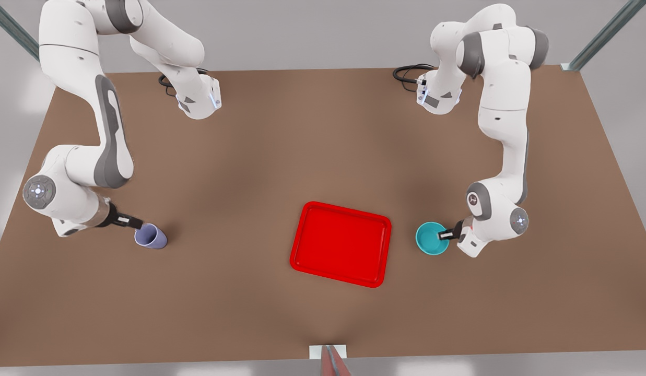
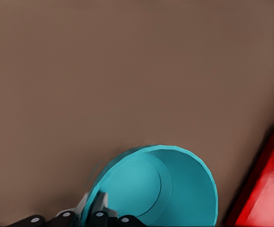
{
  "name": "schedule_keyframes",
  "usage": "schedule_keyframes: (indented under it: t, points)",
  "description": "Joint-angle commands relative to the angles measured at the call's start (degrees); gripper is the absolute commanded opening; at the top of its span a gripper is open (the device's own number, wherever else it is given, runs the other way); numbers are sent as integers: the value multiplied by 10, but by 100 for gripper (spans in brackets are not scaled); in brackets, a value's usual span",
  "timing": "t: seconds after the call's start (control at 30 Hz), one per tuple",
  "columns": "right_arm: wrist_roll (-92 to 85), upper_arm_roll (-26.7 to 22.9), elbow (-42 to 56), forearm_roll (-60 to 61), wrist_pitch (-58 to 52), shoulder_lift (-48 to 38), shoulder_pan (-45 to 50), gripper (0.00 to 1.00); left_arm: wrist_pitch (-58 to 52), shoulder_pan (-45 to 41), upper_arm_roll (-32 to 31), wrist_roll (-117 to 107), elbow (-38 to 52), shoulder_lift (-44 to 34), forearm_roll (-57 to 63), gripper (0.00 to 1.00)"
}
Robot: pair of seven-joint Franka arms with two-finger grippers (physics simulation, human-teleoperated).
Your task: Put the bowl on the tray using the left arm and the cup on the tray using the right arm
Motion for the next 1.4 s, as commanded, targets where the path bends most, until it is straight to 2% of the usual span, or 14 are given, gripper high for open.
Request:
schedule_keyframes:
  t: [0.0, 0.1, 0.2, 0.47, 0.67, 0.73, 0.97, 1.1, 1.13, 1.2, 1.27, 1.3, 1.33, 1.37]
  points:
    - [-1, 0, 0, 0, 2, 0, -1, 100, 0, 0, 0, 1, 0, -2, -4, 21]
    - [-13, 0, 2, 0, 4, 5, -12, 100, -1, -3, 0, -15, 1, -30, -4, 21]
    - [-29, 0, -18, -2, 34, 20, -22, 100, 0, -76, 0, -197, 44, -36, -5, 21]
    - [-30, 0, -95, -3, 135, 44, -45, 100, 45, -217, -1, -465, 129, 46, 0, 21]
    - [-42, 0, -100, -4, 138, 55, -45, 100, 45, -221, -2, -466, 128, 55, -3, 21]
    - [-47, 0, -100, -4, 138, 56, -50, 100, 45, -219, -2, -470, 129, 65, -3, 100]
    - [-48, 0, -100, -5, 160, 86, -54, 100, 45, -210, 3, -464, 130, 65, 0, 100]
    - [-48, 0, -100, -5, 165, 95, -54, 100, 31, -209, 52, -449, 141, 53, 0, 100]
    - [-48, 0, -100, -5, 168, 99, -54, 100, -16, -184, 66, -445, 161, 45, 1, 100]
    - [-47, 0, -100, -5, 169, 107, -53, 100, -239, -179, 199, -328, 253, 42, -4, 100]
    - [-47, 0, -98, -5, 174, 115, -54, 98, -416, -127, 250, -174, 344, 42, 15, 100]
    - [-47, 0, -99, -5, 175, 115, -54, 72, -507, -130, 283, -37, 388, 38, 75, 100]
    - [-47, 0, -98, -18, 174, 115, -53, 56, -564, -132, 291, 42, 415, 10, 132, 100]
    - [-47, 0, -98, -18, 174, 115, -52, 56, -599, -141, 291, 61, 417, -30, 167, 100]
